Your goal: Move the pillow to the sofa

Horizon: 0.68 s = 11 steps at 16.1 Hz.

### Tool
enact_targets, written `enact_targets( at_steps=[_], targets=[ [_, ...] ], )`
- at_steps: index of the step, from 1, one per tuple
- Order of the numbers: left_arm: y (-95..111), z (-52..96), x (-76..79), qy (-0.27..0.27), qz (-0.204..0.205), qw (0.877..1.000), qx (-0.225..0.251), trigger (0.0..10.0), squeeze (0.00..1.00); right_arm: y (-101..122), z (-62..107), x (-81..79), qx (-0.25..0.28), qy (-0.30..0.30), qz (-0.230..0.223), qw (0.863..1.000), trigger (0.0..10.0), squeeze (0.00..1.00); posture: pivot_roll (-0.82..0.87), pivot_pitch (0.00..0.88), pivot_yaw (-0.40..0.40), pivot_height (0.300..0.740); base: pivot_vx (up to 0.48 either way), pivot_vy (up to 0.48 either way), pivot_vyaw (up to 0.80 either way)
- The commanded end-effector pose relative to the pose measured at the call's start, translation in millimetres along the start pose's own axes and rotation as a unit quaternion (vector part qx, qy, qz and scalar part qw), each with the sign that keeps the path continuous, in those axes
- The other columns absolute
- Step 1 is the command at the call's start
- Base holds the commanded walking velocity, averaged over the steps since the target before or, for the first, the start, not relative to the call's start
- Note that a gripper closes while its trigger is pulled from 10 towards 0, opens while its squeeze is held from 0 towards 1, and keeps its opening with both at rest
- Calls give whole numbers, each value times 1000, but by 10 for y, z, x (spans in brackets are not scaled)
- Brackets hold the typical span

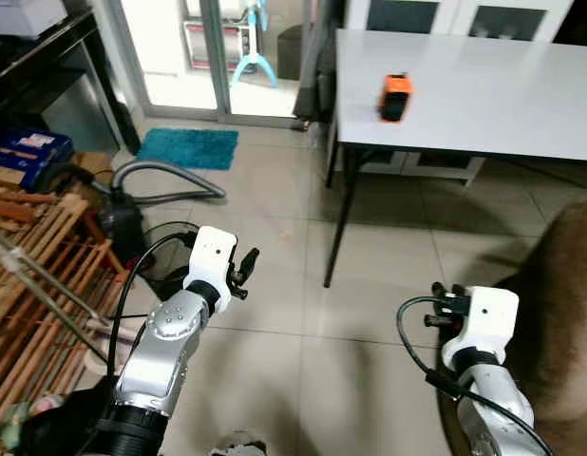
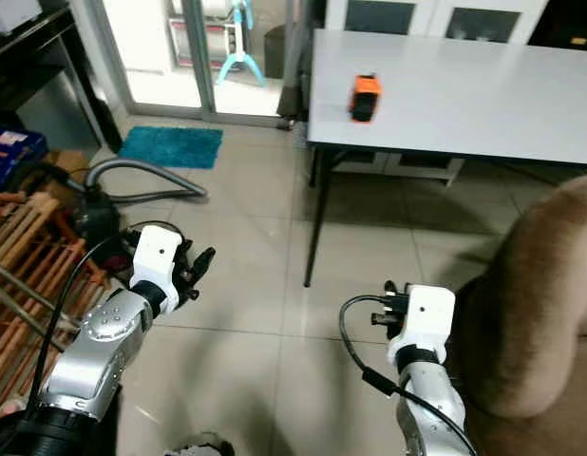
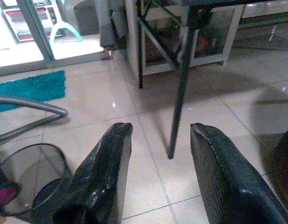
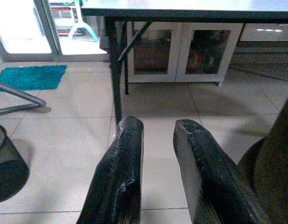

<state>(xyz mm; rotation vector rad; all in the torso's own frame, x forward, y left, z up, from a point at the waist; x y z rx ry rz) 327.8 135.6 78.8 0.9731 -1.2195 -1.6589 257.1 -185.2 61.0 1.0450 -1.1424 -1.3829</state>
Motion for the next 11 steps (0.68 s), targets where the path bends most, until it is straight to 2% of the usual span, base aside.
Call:
enact_targets(
  at_steps=[1,7,11],
  targets=[
    [-26,3,-42,4,-9,1000,-5,10000,0,12,-13,-55,3,7,-1,1000,10000,0,64,43,6,740,0,0,0],
    [-65,20,11,-23,-31,999,-17,10000,0,8,-21,-64,3,10,-7,1000,10000,0,63,35,4,740,0,0,0],
    [-71,20,19,-25,-31,999,-15,10000,0,17,-22,-64,7,12,-9,1000,10000,0,61,27,0,740,0,0,0]
  ],
)
Point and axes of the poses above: a point about 5 cm out from each wrist's last joint towards the gripper, its own z axis pointing back from the gripper into the wrist, its own y axis along the axis of the wrist's last joint, x = y × z, the point moved 4 cm from there along -z, pointing out of the wrist towards the gripper
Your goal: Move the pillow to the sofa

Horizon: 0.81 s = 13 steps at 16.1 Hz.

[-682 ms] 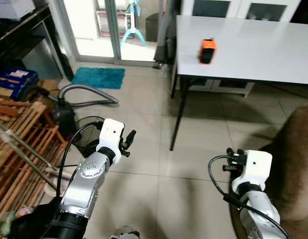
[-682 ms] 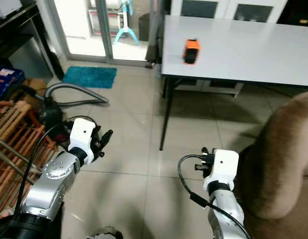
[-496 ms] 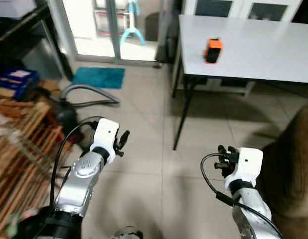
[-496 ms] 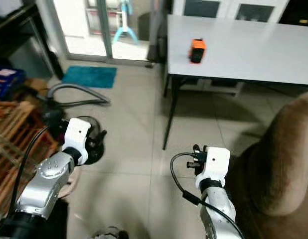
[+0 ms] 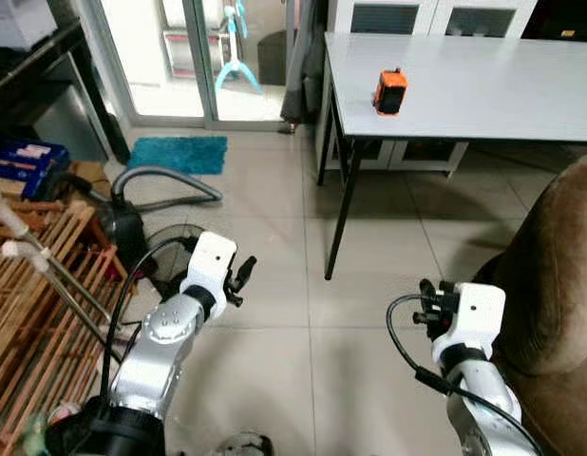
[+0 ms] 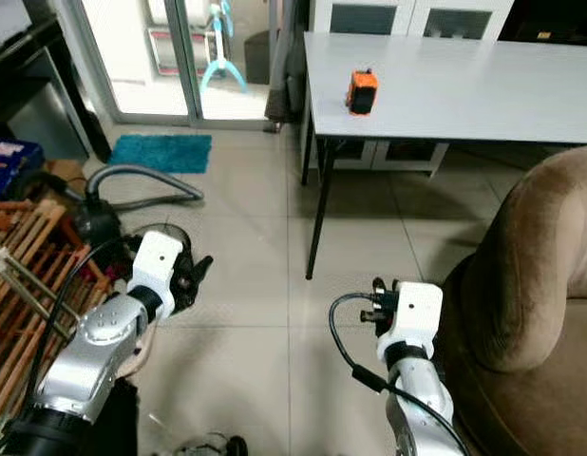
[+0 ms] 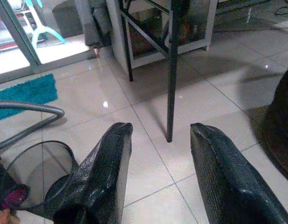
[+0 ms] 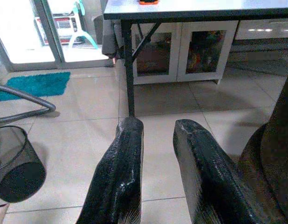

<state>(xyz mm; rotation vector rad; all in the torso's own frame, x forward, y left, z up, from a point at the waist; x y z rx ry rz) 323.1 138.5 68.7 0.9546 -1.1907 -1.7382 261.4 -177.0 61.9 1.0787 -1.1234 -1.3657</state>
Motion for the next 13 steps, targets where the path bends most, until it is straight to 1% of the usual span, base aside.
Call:
enact_targets(
  at_steps=[1,9,10,13],
  targets=[
    [40,-10,25,-8,-9,1000,7,10000,0,0,9,26,1,-4,-3,1000,10000,0,60,24,-2,740,0,0,0],
    [33,-26,13,4,-10,1000,12,10000,0,-33,-1,35,-6,-5,2,1000,10000,0,60,10,-10,740,0,0,0],
    [37,-25,5,7,-9,1000,13,10000,0,-46,-2,35,-10,-5,2,1000,10000,0,61,10,-12,740,0,0,-506],
    [50,-20,-29,20,-18,999,19,10000,0,-62,1,50,-14,-9,-2,1000,10000,0,58,15,-9,740,0,0,-800]
  ],
)
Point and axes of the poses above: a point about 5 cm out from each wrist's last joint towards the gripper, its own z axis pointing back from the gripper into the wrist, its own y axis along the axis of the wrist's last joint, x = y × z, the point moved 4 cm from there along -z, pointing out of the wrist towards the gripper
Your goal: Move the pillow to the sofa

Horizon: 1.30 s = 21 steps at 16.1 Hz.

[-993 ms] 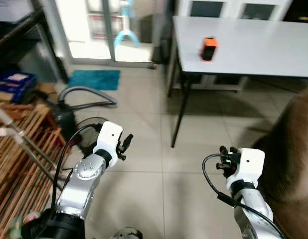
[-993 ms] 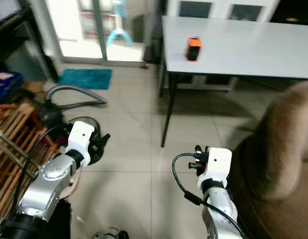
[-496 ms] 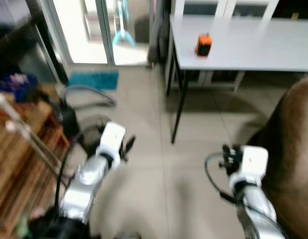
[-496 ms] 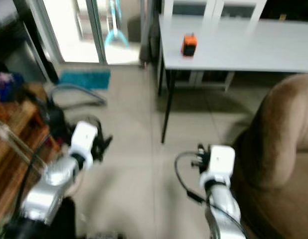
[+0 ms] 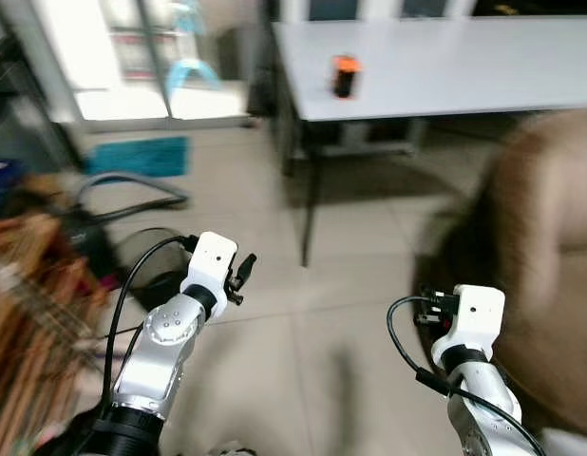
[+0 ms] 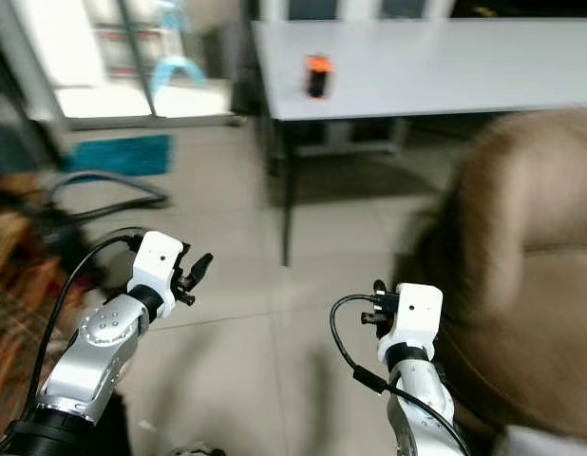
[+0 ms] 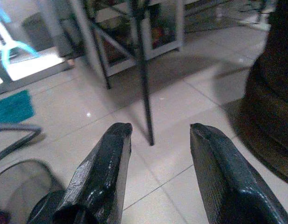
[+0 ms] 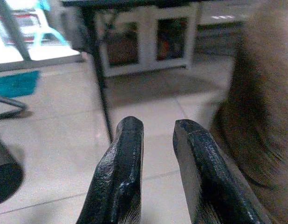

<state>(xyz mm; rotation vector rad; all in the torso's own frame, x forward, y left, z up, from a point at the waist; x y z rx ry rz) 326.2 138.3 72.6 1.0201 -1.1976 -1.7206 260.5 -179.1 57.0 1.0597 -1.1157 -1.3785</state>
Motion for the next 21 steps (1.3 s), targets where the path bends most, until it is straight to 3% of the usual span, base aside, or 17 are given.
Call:
enact_targets(
  at_steps=[1,4,10,11,12,13,19,21],
  targets=[
    [4,-1,-31,11,-7,1000,2,10000,0,-11,4,37,-5,-8,-1,1000,10000,0,55,17,-7,740,0,0,-800],
    [6,3,-53,19,-6,1000,7,10000,0,-1,30,140,-5,-33,22,999,10000,0,47,20,-10,740,0,0,-800],
    [-21,13,-24,14,32,999,-5,10000,0,43,21,205,5,-50,1,999,10000,0,50,21,-17,740,0,0,-800],
    [-16,15,-13,6,46,999,-6,10000,514,41,18,205,4,-48,-6,999,10000,0,52,20,-19,740,0,0,-800],
    [-1,18,-14,4,49,999,-2,10000,1000,48,18,203,6,-44,-14,999,10000,78,52,20,-19,740,0,0,-800],
    [1,19,-12,2,54,999,-2,10000,1000,49,19,208,6,-45,-18,999,10000,1000,53,20,-20,740,0,0,-800],
    [29,16,-49,3,49,999,0,10000,1000,55,33,316,7,-71,-4,997,10000,1000,51,21,-17,740,0,0,-800],
    [35,17,-49,2,47,999,2,10000,1000,54,41,311,5,-67,-19,998,10000,1000,51,21,-17,740,0,0,-800]
  ],
)
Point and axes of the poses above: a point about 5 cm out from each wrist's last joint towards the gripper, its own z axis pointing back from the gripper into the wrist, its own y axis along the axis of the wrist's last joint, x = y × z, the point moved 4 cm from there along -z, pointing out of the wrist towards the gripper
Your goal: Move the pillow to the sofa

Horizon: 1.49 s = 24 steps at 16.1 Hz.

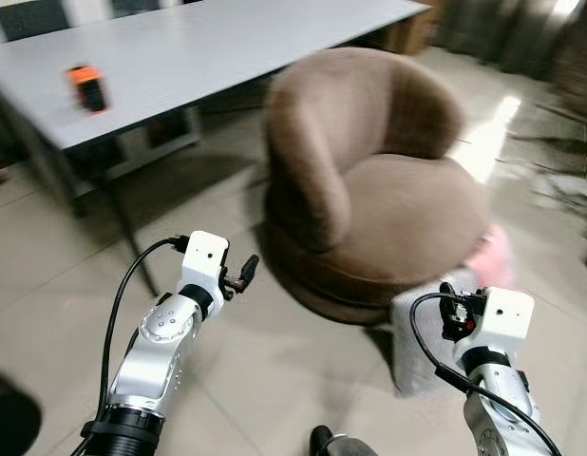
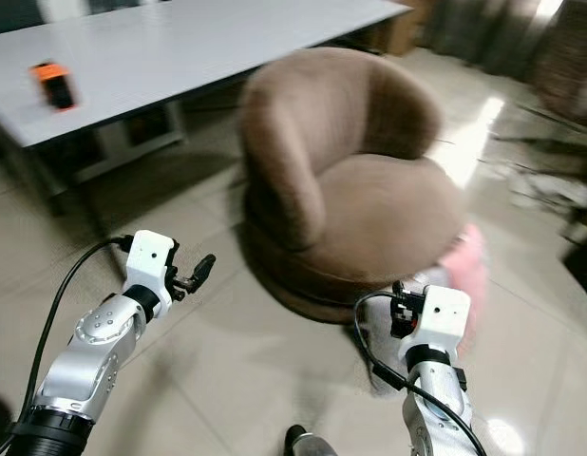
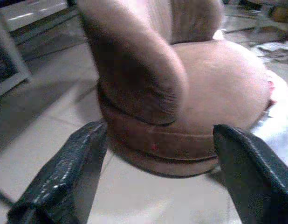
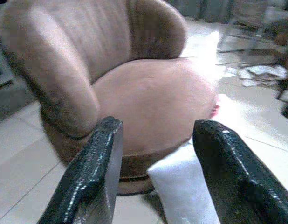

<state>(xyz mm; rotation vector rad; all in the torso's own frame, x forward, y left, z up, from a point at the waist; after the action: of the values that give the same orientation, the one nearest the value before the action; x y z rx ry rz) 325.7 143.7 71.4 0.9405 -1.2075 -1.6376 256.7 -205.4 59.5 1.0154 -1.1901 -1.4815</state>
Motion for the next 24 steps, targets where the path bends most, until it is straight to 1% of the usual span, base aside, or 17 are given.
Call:
enact_targets(
  at_steps=[1,4,6,7,8,9,10,11,12,13,14,16,19,20,21,22,24],
  targets=[
    [60,3,7,-5,-4,1000,10,10000,1000,51,19,11,6,4,-21,1000,10000,1000,50,22,-24,740,0,0,-800],
    [90,20,8,-5,7,1000,21,10000,1000,110,-3,-45,17,18,-17,1000,10000,1000,59,24,-45,740,0,0,-800],
    [124,49,-68,3,-9,999,30,10000,1000,134,-33,-118,18,45,-17,999,10000,1000,71,30,-67,740,0,0,-800],
    [131,56,-88,5,-10,999,32,10000,1000,140,-37,-136,19,52,-17,998,10000,1000,71,30,-67,740,0,0,-800],
    [153,66,-136,11,-16,999,35,10000,102,152,-50,-168,21,63,-16,998,10000,1000,78,33,-76,740,0,0,-800],
    [183,80,-181,19,-20,999,42,10000,0,159,-68,-193,20,70,-14,997,10000,1000,85,36,-84,740,0,0,-800],
    [204,93,-212,28,-28,998,48,10000,0,164,-82,-206,20,73,-14,997,10000,1000,93,40,-92,740,0,0,-800],
    [218,100,-245,42,-54,996,56,10000,0,170,-98,-221,19,77,-15,997,10000,929,94,40,-94,740,0,0,-800],
    [213,89,-238,40,-58,996,55,10000,0,165,-104,-224,19,76,-14,997,10000,635,95,42,-92,740,0,0,-800],
    [225,71,-218,33,-58,996,56,10000,0,154,-103,-218,18,72,-10,997,10000,275,95,44,-88,740,0,0,-800],
    [275,36,-179,22,-60,996,64,10000,0,138,-98,-187,20,58,-4,998,10000,0,95,44,-84,740,0,0,-800],
    [373,-44,-118,1,-65,995,77,10000,0,88,-65,-143,16,36,-2,999,10000,0,79,43,-46,740,120,0,-791],
    [427,-147,-55,-16,-64,995,81,10000,0,71,9,-71,22,13,25,999,10000,0,62,43,-17,740,289,0,-135],
    [427,-170,-21,-25,-64,994,82,10000,0,56,34,-41,23,6,27,999,10000,0,50,42,0,740,337,0,0],
    [427,-176,-11,-27,-64,994,81,10000,0,53,43,-30,23,2,29,999,10000,0,50,42,0,740,337,0,0],
    [428,-181,1,-31,-62,994,82,10000,0,42,54,-20,21,-3,23,1000,10000,0,44,40,8,740,337,0,0],
    [424,-199,15,-35,-60,994,83,10000,0,30,68,-32,21,-5,18,1000,10000,0,44,36,10,740,339,0,0]
  ],
)
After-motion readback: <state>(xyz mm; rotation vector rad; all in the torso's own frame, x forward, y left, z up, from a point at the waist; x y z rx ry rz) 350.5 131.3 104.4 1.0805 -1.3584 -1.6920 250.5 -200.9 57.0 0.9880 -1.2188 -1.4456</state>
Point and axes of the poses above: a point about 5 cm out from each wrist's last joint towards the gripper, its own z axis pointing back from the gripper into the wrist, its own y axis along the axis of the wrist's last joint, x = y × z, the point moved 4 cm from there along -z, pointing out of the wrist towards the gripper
